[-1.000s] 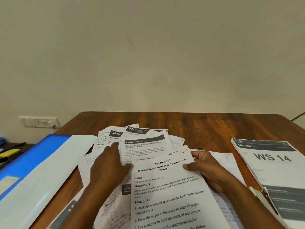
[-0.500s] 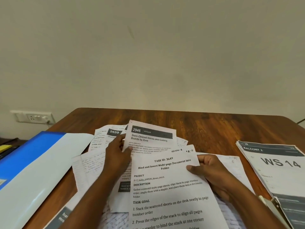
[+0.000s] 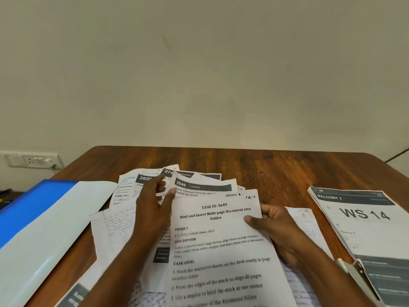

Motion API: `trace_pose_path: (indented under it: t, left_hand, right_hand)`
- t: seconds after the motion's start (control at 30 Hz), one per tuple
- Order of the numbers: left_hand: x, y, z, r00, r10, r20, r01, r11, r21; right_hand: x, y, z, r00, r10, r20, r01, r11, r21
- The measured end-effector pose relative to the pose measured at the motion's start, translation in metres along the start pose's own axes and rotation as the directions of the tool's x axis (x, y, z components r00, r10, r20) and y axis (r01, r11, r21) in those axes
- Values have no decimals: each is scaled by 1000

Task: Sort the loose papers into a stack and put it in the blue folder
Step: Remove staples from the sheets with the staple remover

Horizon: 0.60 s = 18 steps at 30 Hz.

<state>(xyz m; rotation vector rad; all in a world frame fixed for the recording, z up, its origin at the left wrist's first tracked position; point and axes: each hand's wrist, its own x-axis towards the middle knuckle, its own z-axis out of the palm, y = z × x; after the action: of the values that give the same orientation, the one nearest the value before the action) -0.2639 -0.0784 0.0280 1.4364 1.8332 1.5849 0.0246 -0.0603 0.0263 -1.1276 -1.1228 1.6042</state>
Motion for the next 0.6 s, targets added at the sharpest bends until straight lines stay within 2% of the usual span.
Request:
trace_pose_path:
  t: [0.03,0.1,0.17,0.23,0.37,0.47,0.6]
  left_hand:
    - [-2,5,-2,999,32,2,-32,999,-8]
    - [-6,16,-3,993,51,107,-46,998,-50]
    - [-9,24,-4,963,1,270,16,998,-60]
    - [-9,24,-3,932,-56,357,85,994,-65]
    - [-3,17,-13,912,-150,382,184,982,-52]
    - [7,10,-28,920,-182,348,184,983,28]
    - [18,-1,-45,898,-233,372,230,972,54]
  right_hand:
    - [0,0,1,1000,-4,-27,5,1000,21]
    - [0,0,4,998,-16,-61,19,998,61]
    - [-2,0,8,995,-34,-89,42,995,87]
    - [-4,-1,11,992,-49,-118,60,994,93]
    - [-3,-1,17,974,-71,-214,72,997,1]
    - [3,1,16,947,-96,-306,71,993,-91]
    - [18,-4,14,905,-216,-366,71,926,-370]
